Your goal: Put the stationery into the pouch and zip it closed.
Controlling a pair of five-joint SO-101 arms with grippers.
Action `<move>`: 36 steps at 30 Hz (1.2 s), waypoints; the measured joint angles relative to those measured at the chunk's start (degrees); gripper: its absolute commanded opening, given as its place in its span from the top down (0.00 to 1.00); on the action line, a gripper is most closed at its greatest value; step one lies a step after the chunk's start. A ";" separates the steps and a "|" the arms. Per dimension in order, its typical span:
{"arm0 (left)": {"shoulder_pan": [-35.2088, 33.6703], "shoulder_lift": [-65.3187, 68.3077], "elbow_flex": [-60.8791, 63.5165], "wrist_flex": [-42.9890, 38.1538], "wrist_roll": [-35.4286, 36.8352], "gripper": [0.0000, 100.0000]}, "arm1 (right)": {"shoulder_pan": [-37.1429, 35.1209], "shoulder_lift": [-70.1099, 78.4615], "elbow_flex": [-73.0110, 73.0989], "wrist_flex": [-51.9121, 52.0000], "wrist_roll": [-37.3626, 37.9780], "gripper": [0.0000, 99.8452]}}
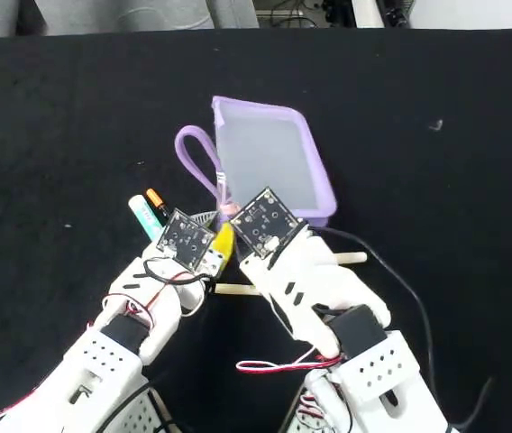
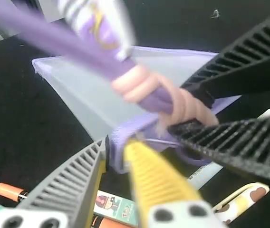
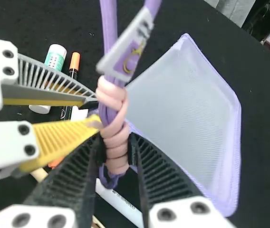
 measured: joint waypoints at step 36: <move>-6.33 -0.09 -0.18 -0.62 0.26 0.97 | 28.84 -16.88 -8.62 11.52 0.00 0.99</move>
